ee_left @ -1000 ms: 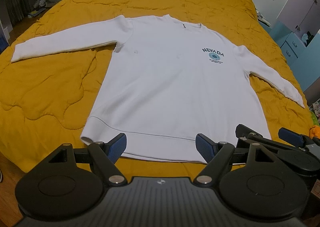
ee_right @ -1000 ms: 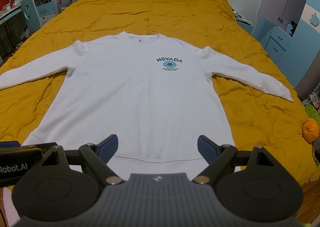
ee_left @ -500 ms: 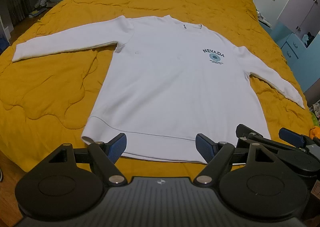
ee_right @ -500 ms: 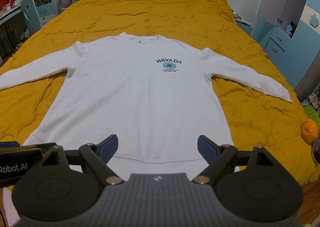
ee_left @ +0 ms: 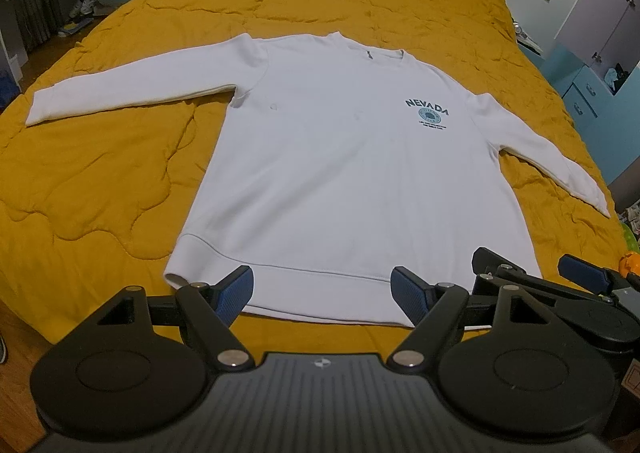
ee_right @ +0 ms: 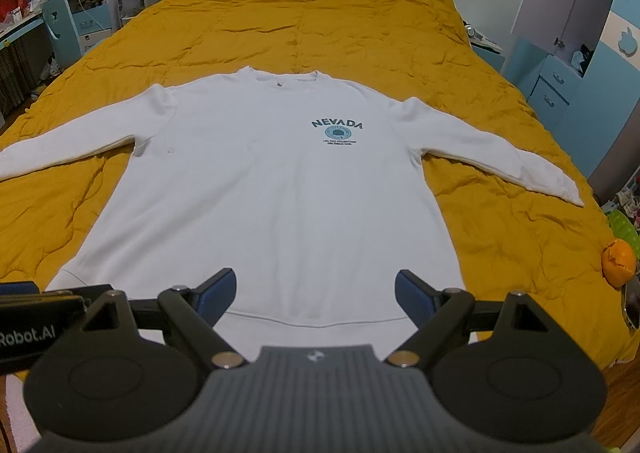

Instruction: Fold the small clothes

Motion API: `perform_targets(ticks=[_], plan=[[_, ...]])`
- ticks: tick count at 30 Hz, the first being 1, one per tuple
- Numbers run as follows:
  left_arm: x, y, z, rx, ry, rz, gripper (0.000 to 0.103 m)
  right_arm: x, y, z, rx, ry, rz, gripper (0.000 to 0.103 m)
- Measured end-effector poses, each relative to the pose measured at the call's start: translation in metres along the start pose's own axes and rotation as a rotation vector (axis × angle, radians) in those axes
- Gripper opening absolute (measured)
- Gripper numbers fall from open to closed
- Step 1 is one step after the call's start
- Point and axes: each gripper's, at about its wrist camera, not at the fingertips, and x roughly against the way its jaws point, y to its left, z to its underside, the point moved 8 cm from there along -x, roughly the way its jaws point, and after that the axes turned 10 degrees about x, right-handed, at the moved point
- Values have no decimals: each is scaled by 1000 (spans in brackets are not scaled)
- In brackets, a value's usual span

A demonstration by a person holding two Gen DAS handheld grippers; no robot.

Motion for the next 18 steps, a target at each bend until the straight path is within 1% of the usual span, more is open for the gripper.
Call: perform_targets(ticks=[18], plan=[[-3, 0, 1, 2, 11, -1, 91, -3, 0, -1, 3, 13, 2, 82]])
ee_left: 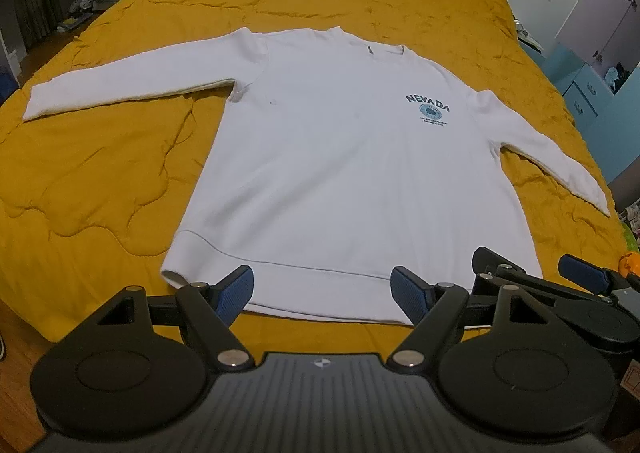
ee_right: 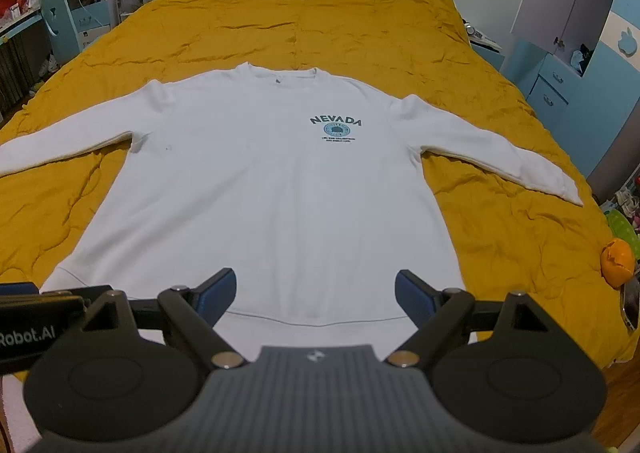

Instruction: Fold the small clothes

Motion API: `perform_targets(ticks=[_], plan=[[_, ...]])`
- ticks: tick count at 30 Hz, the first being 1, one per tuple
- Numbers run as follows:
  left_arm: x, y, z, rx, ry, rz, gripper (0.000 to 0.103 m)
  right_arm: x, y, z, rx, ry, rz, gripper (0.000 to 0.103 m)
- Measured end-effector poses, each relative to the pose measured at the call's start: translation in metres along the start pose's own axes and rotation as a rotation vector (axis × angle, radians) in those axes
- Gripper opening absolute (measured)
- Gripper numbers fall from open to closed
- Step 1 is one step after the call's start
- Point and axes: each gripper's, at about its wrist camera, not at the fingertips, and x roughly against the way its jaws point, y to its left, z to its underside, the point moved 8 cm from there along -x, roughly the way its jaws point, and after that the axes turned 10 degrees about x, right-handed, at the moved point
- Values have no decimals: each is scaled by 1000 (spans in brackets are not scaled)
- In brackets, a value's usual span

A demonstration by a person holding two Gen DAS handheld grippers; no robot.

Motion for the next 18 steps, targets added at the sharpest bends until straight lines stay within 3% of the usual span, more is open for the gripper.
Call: perform_targets(ticks=[10, 14, 18], plan=[[-6, 0, 1, -3, 4, 5, 91, -5, 0, 0, 0, 10, 6, 82], [-12, -1, -4, -53, -17, 32, 88, -11, 5, -1, 13, 8, 9, 82], [-10, 9, -21, -22, -86, 132, 89, -10, 13, -20, 45, -104, -24, 82]])
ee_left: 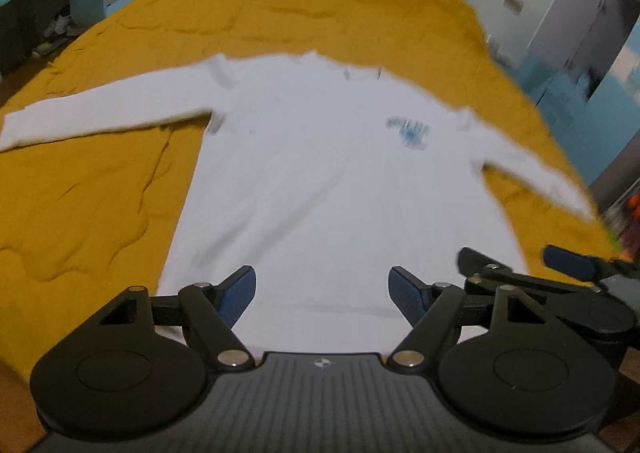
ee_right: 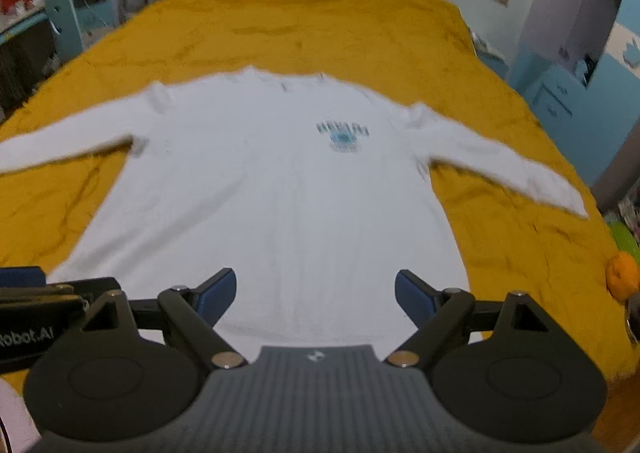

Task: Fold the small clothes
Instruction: 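Grasp the sleeve cuff with the left gripper and lift it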

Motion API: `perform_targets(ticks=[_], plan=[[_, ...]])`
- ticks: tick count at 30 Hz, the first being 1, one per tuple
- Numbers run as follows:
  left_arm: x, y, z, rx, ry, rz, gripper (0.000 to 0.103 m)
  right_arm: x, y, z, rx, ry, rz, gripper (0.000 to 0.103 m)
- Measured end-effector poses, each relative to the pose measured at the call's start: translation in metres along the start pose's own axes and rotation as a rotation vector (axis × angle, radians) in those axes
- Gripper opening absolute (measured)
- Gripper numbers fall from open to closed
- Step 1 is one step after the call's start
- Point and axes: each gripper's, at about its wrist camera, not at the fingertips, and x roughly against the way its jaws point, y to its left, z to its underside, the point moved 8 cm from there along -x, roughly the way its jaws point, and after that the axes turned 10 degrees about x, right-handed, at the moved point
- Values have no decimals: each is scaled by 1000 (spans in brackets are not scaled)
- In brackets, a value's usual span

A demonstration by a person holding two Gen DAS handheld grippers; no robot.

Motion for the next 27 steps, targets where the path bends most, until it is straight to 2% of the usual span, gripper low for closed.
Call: perform_targets(ticks=[2, 4, 6, 9, 11, 14, 15, 16, 18, 21, 23, 24, 27], plan=[[4, 15, -11, 70, -29, 66, 90, 3, 6, -13, 11, -109, -51, 82], [7, 43, -25, 196, -58, 116, 90, 3, 12, -24, 7, -173, -80, 82], [10, 78, -37, 338, -105, 132, 90, -5, 20, -34, 0, -188, -147, 83], [14, 129, -54, 458, -211, 105, 90, -18, 33, -47, -17, -184, -253, 82], [18, 161, -64, 531, -284, 127, 90, -29, 45, -56, 11, -188, -249, 82], [17, 212, -79, 672, -388, 213, 90, -42, 68, -72, 101, -215, -243, 82], [15, 231, -85, 718, -419, 212, 90, -47, 79, -76, 133, -217, -246, 82], [12, 253, -94, 764, -426, 179, 90, -50, 87, -80, 154, -219, -256, 82], [0, 283, -105, 818, -409, 142, 90, -59, 107, -88, 206, -238, -281, 82], [-14, 319, -124, 854, -437, 191, 90, -72, 133, -103, 253, -314, -253, 82], [-23, 338, -134, 858, -459, 177, 92, -80, 148, -113, 246, -365, -276, 82], [-28, 349, -141, 863, -469, 171, 92, -86, 156, -116, 247, -361, -305, 82], [-32, 390, -148, 943, -573, 104, 92, -100, 178, -120, 248, -319, -351, 82]])
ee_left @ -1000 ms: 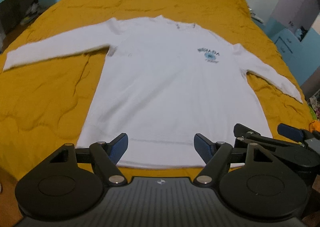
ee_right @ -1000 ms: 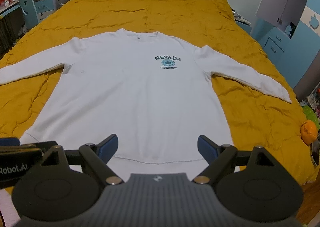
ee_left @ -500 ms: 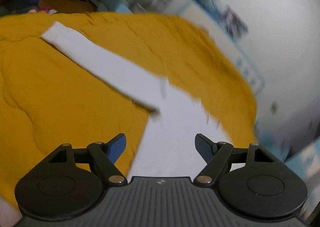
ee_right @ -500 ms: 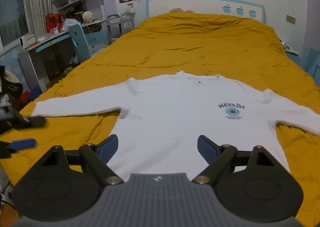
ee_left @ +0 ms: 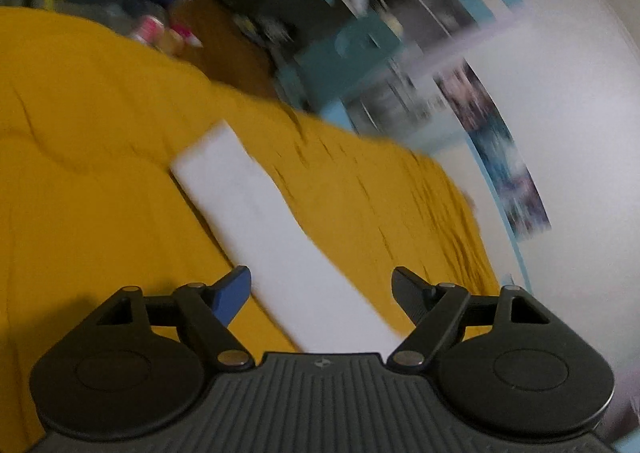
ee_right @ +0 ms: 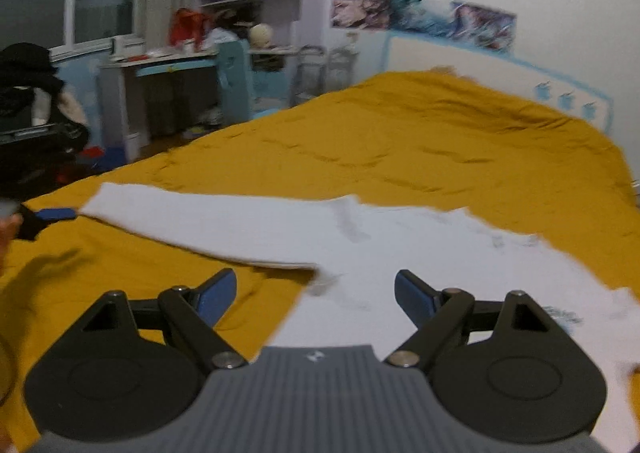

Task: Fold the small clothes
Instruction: 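Grasp the sleeve cuff with the left gripper and lift it, then fold the held sleeve across the sweatshirt body and release with the left gripper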

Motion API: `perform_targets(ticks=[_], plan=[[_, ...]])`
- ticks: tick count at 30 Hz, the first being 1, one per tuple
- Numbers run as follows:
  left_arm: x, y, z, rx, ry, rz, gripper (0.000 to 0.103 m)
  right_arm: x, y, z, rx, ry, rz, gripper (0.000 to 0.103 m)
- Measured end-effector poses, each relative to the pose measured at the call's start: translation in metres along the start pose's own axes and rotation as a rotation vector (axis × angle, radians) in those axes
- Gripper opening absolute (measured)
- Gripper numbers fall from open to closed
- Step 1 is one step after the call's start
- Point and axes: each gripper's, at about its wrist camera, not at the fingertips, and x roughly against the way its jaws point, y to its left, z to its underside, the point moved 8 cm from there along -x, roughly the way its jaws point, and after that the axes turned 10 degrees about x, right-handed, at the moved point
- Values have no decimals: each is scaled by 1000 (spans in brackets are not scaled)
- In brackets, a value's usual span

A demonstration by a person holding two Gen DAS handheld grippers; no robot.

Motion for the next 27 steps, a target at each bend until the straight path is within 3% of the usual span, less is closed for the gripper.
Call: perform_targets(ticks=[2, 4, 9, 15, 17, 19, 21, 22, 27], plan=[[-14, 14, -12, 66, -48, -13, 92, -10, 8, 2, -16, 19, -8, 82], [-33, 27, -18, 125, -34, -28, 92, -19, 19, 7, -13, 45, -37, 82], [-59, 41, -18, 148, -77, -80, 92, -38, 35, 24, 5, 105, -80, 82], [-80, 48, -22, 195, -99, -40, 91, -54, 33, 40, -22, 184, -78, 82], [-79, 45, -23, 213, -115, -12, 76, -58, 31, 45, -15, 199, -75, 82], [-80, 45, -25, 239, -127, 2, 43, -62, 29, 50, -9, 216, -71, 82], [-83, 45, -25, 239, -136, 14, 16, -65, 26, 56, -12, 240, -70, 82], [-85, 43, -26, 237, -133, 25, 10, -67, 25, 59, -14, 251, -68, 82], [-84, 3, -17, 149, -125, 84, 8, -64, 6, 73, -45, 275, -51, 82]])
